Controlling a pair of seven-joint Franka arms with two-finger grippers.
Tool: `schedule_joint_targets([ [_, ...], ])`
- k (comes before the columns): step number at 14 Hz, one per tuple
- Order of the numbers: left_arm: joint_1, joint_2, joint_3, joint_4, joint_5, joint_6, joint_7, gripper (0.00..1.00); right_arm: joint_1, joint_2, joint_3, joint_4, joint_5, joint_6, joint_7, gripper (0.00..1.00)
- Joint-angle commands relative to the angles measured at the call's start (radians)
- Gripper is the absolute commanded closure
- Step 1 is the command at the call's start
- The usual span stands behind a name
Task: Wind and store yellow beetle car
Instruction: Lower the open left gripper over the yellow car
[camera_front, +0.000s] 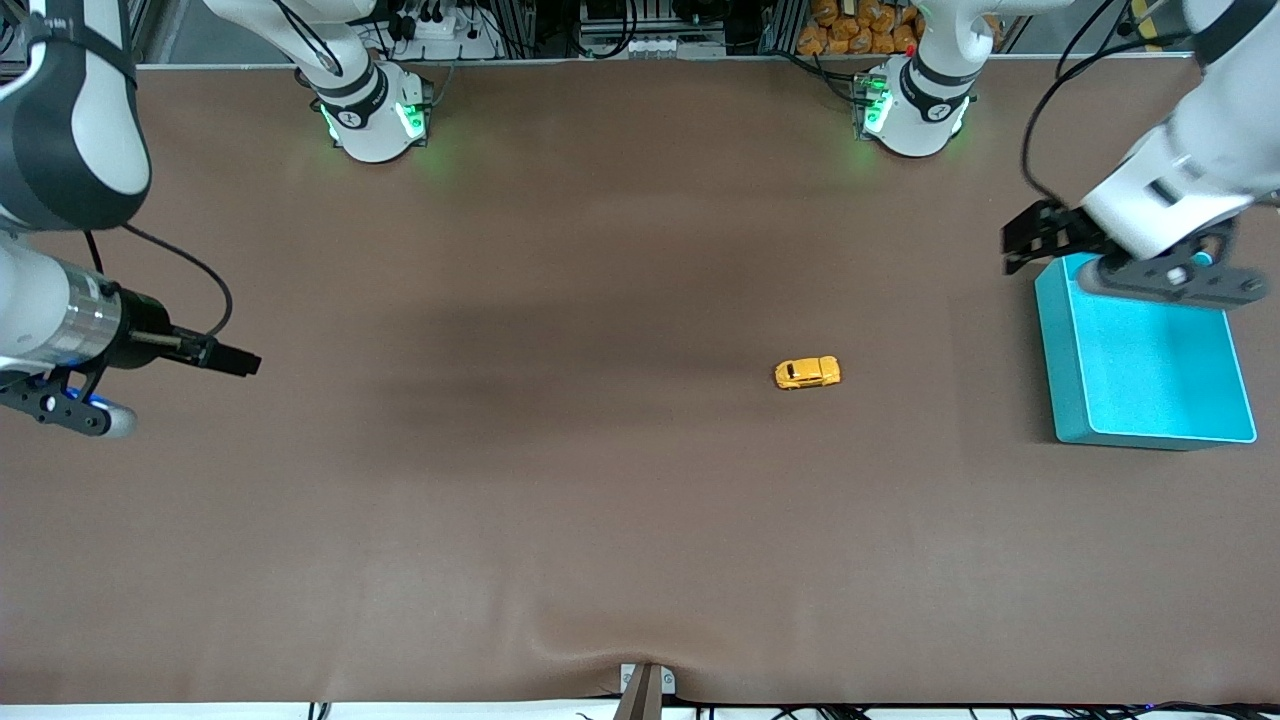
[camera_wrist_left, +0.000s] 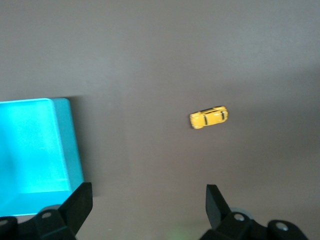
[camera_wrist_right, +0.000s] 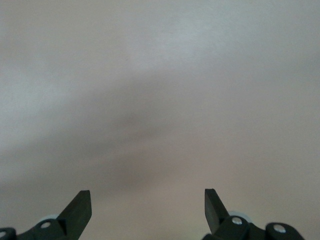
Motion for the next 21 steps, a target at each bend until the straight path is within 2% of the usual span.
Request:
schedule_joint_targets([
  [1,-0.053,0.075,0.0,0.019,-0.027,0.02,-0.154,0.0,0.022,-0.057,-0.003,-0.025,-0.004,-0.01,-0.081,0.0],
  [3,-0.147,0.125,0.002,0.013,-0.016,0.095,-0.278,0.0,0.015,-0.123,-0.003,-0.081,0.0,0.006,-0.087,0.0],
  [7,-0.285,0.205,0.002,-0.027,0.004,0.125,-0.585,0.0,0.01,-0.251,-0.012,-0.2,-0.003,0.055,-0.111,0.0],
  [10,-0.305,0.188,0.0,-0.17,0.009,0.267,-0.687,0.0,-0.008,-0.314,-0.015,-0.253,-0.019,0.055,-0.185,0.0],
  [14,-0.305,0.145,0.0,-0.4,0.009,0.473,-0.794,0.0,-0.038,-0.305,-0.012,-0.228,-0.086,0.055,-0.19,0.0],
  [16,-0.304,0.128,0.0,-0.495,0.009,0.575,-0.858,0.0,-0.064,-0.3,-0.003,-0.223,-0.08,0.055,-0.19,0.0],
  [18,-0.302,0.131,0.0,-0.562,0.009,0.672,-0.941,0.0,-0.134,-0.291,0.061,-0.22,-0.077,0.056,-0.188,0.0],
  [21,-0.304,0.141,0.002,-0.67,0.009,0.87,-1.119,0.0,-0.144,-0.289,0.077,-0.22,-0.076,0.056,-0.188,0.0],
])
